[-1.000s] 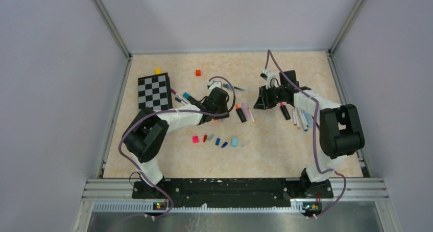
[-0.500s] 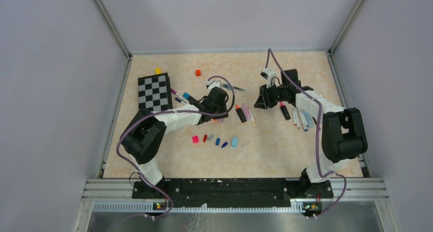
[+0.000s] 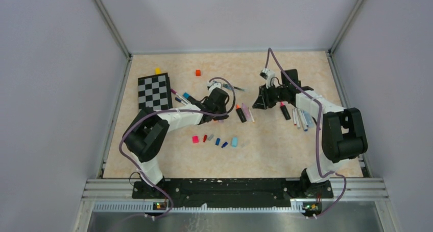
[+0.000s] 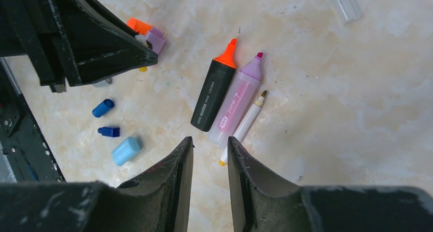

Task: Open the pen caps
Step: Place the pen cap at the center of the board.

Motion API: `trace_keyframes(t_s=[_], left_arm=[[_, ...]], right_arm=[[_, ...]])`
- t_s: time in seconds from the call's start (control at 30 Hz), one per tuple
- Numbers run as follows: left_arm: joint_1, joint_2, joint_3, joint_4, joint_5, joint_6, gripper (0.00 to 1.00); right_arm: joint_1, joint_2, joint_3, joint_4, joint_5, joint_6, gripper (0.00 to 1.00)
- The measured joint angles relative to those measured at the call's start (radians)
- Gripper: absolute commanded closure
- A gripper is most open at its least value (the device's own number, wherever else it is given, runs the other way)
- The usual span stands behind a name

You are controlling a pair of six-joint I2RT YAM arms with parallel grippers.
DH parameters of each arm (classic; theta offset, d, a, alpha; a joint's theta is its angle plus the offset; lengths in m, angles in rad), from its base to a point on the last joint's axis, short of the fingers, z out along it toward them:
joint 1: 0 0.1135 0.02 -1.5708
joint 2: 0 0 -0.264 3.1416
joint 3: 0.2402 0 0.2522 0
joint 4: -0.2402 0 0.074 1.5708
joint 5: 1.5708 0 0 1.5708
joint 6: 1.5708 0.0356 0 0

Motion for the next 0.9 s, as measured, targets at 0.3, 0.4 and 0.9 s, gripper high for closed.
trace_keyframes(t_s=[0.3,0.4,0.9], left_arm=[[0.000,0.028,0.002,0.006,0.031,-0.008,0.65],[0.000,0.028,0.002,0.008,0.035,-0.031,0.64],[0.000,-0.042,-0.106,0.113,0.096,-0.256,0.70]], right_arm=[[0.016,0.000,-0.018,0.040,-0.126,0.027,0.69],[0.045,0.000,-0.049,0.083,-0.154,0.045,0.67],[0.161,0.000,-0.299,0.577,-0.202,0.300,0.98]])
